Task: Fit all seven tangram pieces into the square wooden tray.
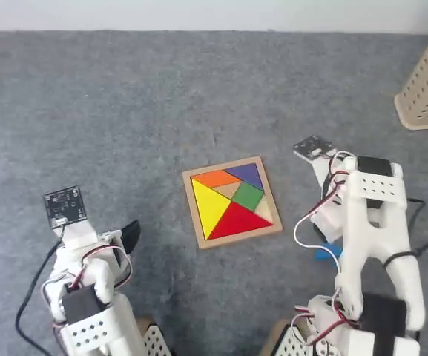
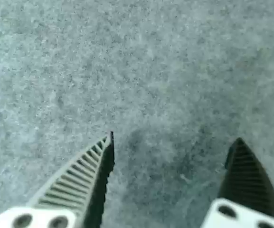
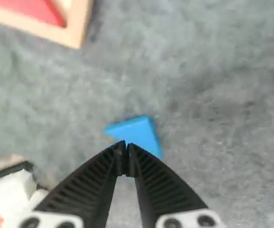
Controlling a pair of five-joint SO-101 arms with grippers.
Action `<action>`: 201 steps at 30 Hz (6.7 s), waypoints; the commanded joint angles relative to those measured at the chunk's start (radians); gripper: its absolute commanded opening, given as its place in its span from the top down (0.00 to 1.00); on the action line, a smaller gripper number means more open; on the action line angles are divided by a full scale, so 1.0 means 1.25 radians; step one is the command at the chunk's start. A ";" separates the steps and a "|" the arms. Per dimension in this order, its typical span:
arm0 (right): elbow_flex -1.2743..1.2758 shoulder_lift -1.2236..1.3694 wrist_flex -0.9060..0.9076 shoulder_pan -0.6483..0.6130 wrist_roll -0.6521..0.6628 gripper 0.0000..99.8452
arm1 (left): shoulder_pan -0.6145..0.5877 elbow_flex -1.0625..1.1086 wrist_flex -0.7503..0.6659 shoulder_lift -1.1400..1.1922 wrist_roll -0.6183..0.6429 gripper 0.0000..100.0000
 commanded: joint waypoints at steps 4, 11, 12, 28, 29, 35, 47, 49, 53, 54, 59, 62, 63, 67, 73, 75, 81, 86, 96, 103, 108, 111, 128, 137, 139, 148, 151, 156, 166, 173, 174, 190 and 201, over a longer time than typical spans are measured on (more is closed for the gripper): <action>0.006 -0.018 0.040 -0.071 0.417 0.86 | 0.001 -0.010 -0.001 -0.010 -0.001 0.65; 0.201 -0.026 -0.168 -0.042 0.642 0.82 | 0.001 -0.010 -0.001 -0.010 -0.001 0.65; 0.218 -0.026 -0.201 -0.033 0.648 0.81 | 0.001 -0.010 -0.001 -0.010 -0.001 0.65; 0.227 -0.018 -0.292 0.102 0.676 0.80 | 0.001 -0.010 -0.001 -0.010 -0.001 0.65; 0.228 -0.018 -0.289 0.104 0.676 0.81 | 0.001 -0.010 -0.001 -0.010 -0.001 0.65; 0.216 -0.025 -0.304 0.096 0.621 0.99 | 0.001 -0.010 -0.001 -0.010 -0.001 0.65; 0.044 -0.018 -0.331 -0.094 0.300 0.99 | 0.001 -0.010 -0.001 -0.010 -0.001 0.65; 0.023 -0.018 -0.314 -0.104 0.255 0.99 | 0.001 -0.010 -0.001 -0.010 -0.001 0.65; -0.025 -0.020 -0.148 -0.079 0.245 0.95 | 0.001 -0.010 -0.001 -0.010 -0.001 0.65; -0.031 -0.024 -0.112 -0.063 0.245 0.93 | 0.001 -0.010 -0.001 -0.010 -0.001 0.65; -0.045 -0.025 -0.046 0.058 0.264 0.83 | 0.001 -0.010 -0.001 -0.010 -0.001 0.65; -0.043 -0.023 0.025 0.095 0.362 0.80 | 0.001 -0.010 -0.001 -0.010 -0.001 0.65; -0.042 -0.025 0.046 0.095 0.379 0.80 | 0.001 -0.010 -0.001 -0.010 -0.001 0.65; -0.043 -0.021 0.058 0.099 0.449 0.79 | 0.001 -0.010 -0.001 -0.010 -0.001 0.65; 0.005 -0.031 0.064 0.118 0.466 0.80 | 0.001 -0.010 -0.001 -0.010 -0.001 0.65; 0.015 -0.044 0.056 0.154 0.449 0.80 | 0.001 -0.010 -0.001 -0.010 -0.001 0.65; 0.061 -0.106 -0.008 0.236 0.345 0.80 | 0.001 -0.010 -0.001 -0.010 -0.001 0.65; 0.137 -0.149 -0.045 0.241 0.345 0.80 | 0.001 -0.010 -0.001 -0.010 -0.001 0.65; 0.214 -0.067 -0.207 0.229 0.341 0.80 | 0.001 -0.010 -0.001 -0.010 -0.001 0.65; 0.130 0.079 -0.214 0.229 0.341 0.80 | 0.001 -0.010 -0.001 -0.010 -0.001 0.65; 0.128 0.142 -0.268 0.208 0.340 0.80 | 0.001 -0.010 -0.001 -0.010 -0.001 0.65; 0.126 0.154 -0.283 0.191 0.318 0.81 | 0.001 -0.010 -0.001 -0.010 -0.001 0.65; 0.021 0.031 -0.174 0.060 0.129 0.93 | 0.001 -0.010 -0.001 -0.010 -0.001 0.65; -0.199 0.014 -0.001 -0.048 0.038 0.93 | 0.001 -0.010 -0.001 -0.010 -0.001 0.65; -0.236 0.014 0.018 -0.096 0.022 0.93 | 0.001 -0.010 -0.001 -0.010 -0.001 0.65; -0.319 0.101 0.023 -0.338 -0.043 0.93 | 0.001 -0.010 -0.001 -0.010 -0.001 0.65; -0.369 0.187 0.024 -0.381 -0.043 0.93 | 0.001 -0.010 -0.001 -0.010 -0.001 0.65; -0.463 0.305 0.023 -0.386 0.112 0.93 | 0.001 -0.010 -0.001 -0.010 -0.001 0.65; -0.507 0.431 -0.047 -0.440 0.378 0.93 | 0.001 -0.010 -0.001 -0.010 -0.001 0.65; -0.509 0.435 -0.073 -0.503 0.458 0.90 | 0.001 -0.010 -0.001 -0.010 -0.001 0.65; -0.508 0.435 -0.073 -0.504 0.432 0.87 | 0.001 -0.010 -0.001 -0.010 -0.001 0.65; -0.657 0.406 0.039 -0.497 0.110 0.99 | 0.001 -0.010 -0.001 -0.010 -0.001 0.65; -0.497 0.190 -0.084 -0.492 -0.285 0.99 | 0.001 -0.010 -0.001 -0.010 -0.001 0.65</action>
